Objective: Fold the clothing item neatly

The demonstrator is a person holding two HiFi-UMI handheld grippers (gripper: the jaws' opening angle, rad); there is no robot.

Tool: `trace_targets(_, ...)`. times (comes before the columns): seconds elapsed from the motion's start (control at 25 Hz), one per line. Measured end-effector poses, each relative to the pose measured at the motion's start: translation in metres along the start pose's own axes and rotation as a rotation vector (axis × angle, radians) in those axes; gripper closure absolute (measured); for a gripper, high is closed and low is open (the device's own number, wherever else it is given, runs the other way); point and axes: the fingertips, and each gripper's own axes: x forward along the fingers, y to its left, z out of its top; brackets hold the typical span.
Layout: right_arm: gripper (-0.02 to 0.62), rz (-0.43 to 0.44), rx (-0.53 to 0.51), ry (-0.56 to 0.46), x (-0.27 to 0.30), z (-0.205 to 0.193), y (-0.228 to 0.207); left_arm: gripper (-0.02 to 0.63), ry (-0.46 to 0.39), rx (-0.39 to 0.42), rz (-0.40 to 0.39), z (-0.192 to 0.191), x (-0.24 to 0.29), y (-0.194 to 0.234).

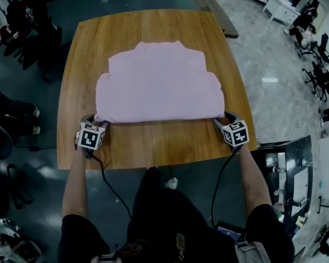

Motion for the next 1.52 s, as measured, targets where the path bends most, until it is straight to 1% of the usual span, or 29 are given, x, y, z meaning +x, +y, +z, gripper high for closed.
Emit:
trace_targets(0.04,0.36,-0.004,-0.007,-0.008,0.0,0.002,-0.001,0.37,0.001,0.005,-0.002,0.0,0.002,0.001)
trace_targets(0.12,0.452,-0.015,-0.023,-0.023,0.002,0.005,-0.001,0.387,0.004,0.01,-0.005,-0.001,0.005,0.002)
trace_targets(0.2,0.512,-0.018,-0.04,-0.039,0.005,0.01,0.001,0.405,0.002,0.019,-0.008,-0.002,0.005,0.001)
trace_targets(0.24,0.543,-0.022,-0.047,-0.049,0.005,0.013,0.001,0.439,-0.002,0.029,-0.006,-0.001,0.005,0.0)
trace_targets(0.28,0.557,-0.027,-0.05,-0.061,0.004,0.016,0.001,0.473,-0.007,0.04,-0.004,0.0,0.003,0.0)
trace_targets(0.36,0.566,-0.036,-0.048,-0.086,0.0,0.024,-0.001,0.522,-0.017,0.052,-0.008,0.002,-0.001,0.0)
trace_targets(0.44,0.568,-0.044,-0.05,-0.105,-0.006,0.029,-0.004,0.531,-0.027,0.035,-0.014,0.005,-0.009,0.001)
trace_targets(0.52,0.569,-0.049,-0.056,-0.121,-0.017,0.031,-0.006,0.534,-0.047,0.001,-0.016,0.01,-0.021,0.0)
trace_targets(0.64,0.569,-0.062,-0.069,-0.166,-0.038,0.039,-0.005,0.545,-0.079,-0.025,-0.001,0.018,-0.043,-0.007)
trace_targets(0.76,0.571,-0.071,-0.07,-0.224,-0.062,0.052,-0.003,0.546,-0.113,-0.035,0.029,0.024,-0.069,-0.009)
trace_targets(0.84,0.571,-0.074,-0.065,-0.254,-0.078,0.058,-0.001,0.546,-0.141,-0.074,0.042,0.025,-0.09,-0.008)
trace_targets(0.96,0.571,-0.074,-0.063,-0.285,-0.106,0.063,0.004,0.546,-0.169,-0.13,0.049,0.021,-0.122,-0.01)
trace_targets(1.2,0.571,-0.069,-0.053,-0.348,-0.149,0.077,0.013,0.546,-0.197,-0.171,0.054,0.018,-0.177,-0.022)
trace_targets(1.36,0.571,-0.07,-0.03,-0.364,-0.159,0.097,0.008,0.546,-0.222,-0.189,0.044,0.033,-0.197,-0.011)
trace_targets(1.52,0.571,-0.065,-0.008,-0.35,-0.144,0.128,-0.007,0.546,-0.213,-0.178,0.046,0.06,-0.19,0.011)
